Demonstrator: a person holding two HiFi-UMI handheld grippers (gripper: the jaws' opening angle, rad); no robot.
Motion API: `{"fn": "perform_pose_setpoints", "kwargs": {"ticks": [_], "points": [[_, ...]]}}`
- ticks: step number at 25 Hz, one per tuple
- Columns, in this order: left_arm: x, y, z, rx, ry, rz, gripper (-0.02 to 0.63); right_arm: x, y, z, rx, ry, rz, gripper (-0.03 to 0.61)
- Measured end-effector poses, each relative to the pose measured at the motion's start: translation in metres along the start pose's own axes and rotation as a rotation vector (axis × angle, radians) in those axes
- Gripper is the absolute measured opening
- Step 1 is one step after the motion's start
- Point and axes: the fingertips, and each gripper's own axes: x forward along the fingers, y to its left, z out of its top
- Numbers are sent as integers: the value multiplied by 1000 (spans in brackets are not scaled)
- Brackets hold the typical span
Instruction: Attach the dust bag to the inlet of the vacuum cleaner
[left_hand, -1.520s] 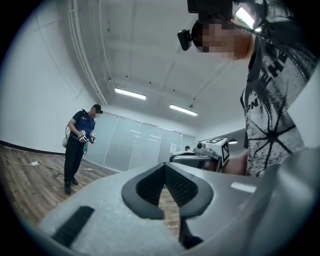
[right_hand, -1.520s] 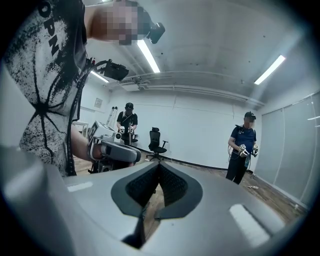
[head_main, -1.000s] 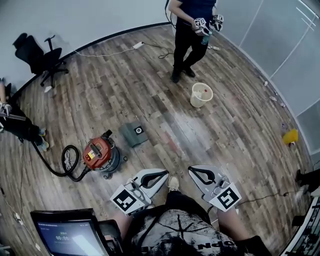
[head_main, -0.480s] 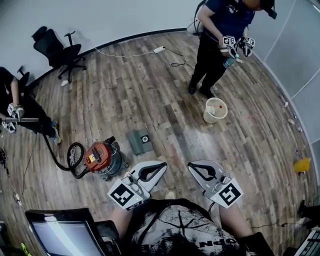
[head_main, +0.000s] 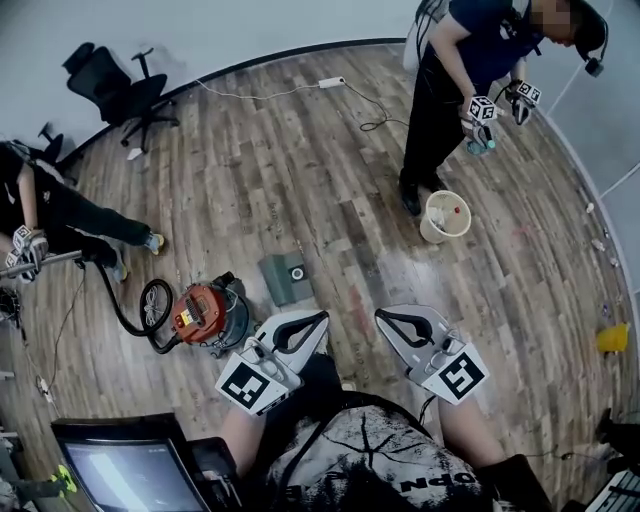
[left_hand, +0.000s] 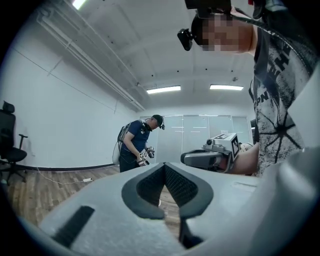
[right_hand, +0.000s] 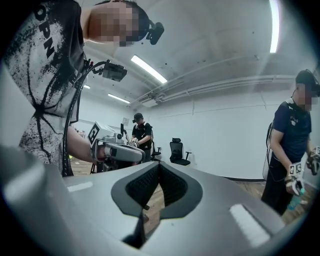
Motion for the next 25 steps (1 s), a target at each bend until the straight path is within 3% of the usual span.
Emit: {"fn": "perform_pose_setpoints", "kwargs": {"ticks": [8,15,18,25], "points": [[55,106,10,12,-27,-46,0,84,-87,-10,5,11,-10,5],[59,212,24,38,-78,-83,0,179,-130,-16,-17,25,-17,5],[56,255,27,26,-91,-66,0,215,-146,-27,-20,61,-2,5],[45,288,14,0,-75,40,0,250,-161,-36,-18,69,86,5]]}}
